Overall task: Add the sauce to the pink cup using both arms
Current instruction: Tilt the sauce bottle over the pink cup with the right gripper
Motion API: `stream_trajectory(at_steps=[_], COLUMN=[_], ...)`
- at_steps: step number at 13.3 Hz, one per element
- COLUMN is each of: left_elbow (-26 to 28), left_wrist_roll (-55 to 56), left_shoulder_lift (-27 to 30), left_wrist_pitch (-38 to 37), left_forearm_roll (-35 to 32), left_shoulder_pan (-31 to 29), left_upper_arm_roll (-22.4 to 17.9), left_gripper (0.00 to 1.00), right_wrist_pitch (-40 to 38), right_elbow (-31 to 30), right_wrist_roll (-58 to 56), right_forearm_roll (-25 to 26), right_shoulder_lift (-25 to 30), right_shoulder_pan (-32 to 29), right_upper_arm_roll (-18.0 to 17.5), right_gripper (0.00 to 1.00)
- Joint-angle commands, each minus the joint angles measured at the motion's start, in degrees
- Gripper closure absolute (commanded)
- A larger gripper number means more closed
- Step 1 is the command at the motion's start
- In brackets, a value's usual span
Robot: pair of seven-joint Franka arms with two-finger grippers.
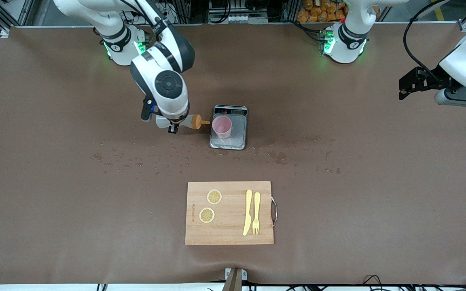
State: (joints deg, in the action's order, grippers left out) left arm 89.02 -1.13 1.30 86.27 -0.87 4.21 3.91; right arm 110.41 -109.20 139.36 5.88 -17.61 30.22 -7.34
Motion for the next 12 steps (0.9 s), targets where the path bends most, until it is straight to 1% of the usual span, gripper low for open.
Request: stream_trajectory(at_steps=[1, 2, 4, 8, 10, 12], left_elbow=[0.4, 0.4, 0.4, 0.5, 0.5, 0.5], left_wrist_roll=[-1.3, -1.3, -1.2, -1.2, -1.2, -1.2], left_shoulder_lift=[1.0, 1.0, 1.0, 0.9, 0.9, 1.0], left_wrist_pitch=[-0.5, -0.3, 0.9, 2.0, 2.1, 2.1], left_forearm_roll=[1.0, 1.0, 1.1, 1.0, 1.0, 1.0], left_shoulder_pan=[-0.3, -0.3, -0.3, -0.3, -0.3, -0.3], left_upper_arm_roll=[-0.2, -0.2, -0.2, -0.3, -0.3, -0.3], left_gripper=[0.0, 0.0, 0.0, 0.0, 0.0, 0.0], right_wrist_pitch=[-7.7, -9.9, -13.4, -19.5, -23.4, -25.0], right_elbow=[9.2, 11.3, 14.8, 18.0, 20.9, 22.4], right_wrist_roll=[4.8, 5.0, 6.0, 6.4, 6.7, 6.8], right_forearm_roll=[4.0, 4.3, 5.4, 8.0, 9.1, 9.9], right_shoulder_lift=[-5.4, -6.9, -9.1, -11.6, -13.2, -14.3], right_shoulder_pan=[2.1, 3.3, 3.5, 5.3, 5.7, 6.6], right_upper_arm_roll=[0.3, 0.4, 0.4, 0.5, 0.4, 0.5], right_gripper=[0.68, 0.68, 0.68, 0.68, 0.68, 0.68])
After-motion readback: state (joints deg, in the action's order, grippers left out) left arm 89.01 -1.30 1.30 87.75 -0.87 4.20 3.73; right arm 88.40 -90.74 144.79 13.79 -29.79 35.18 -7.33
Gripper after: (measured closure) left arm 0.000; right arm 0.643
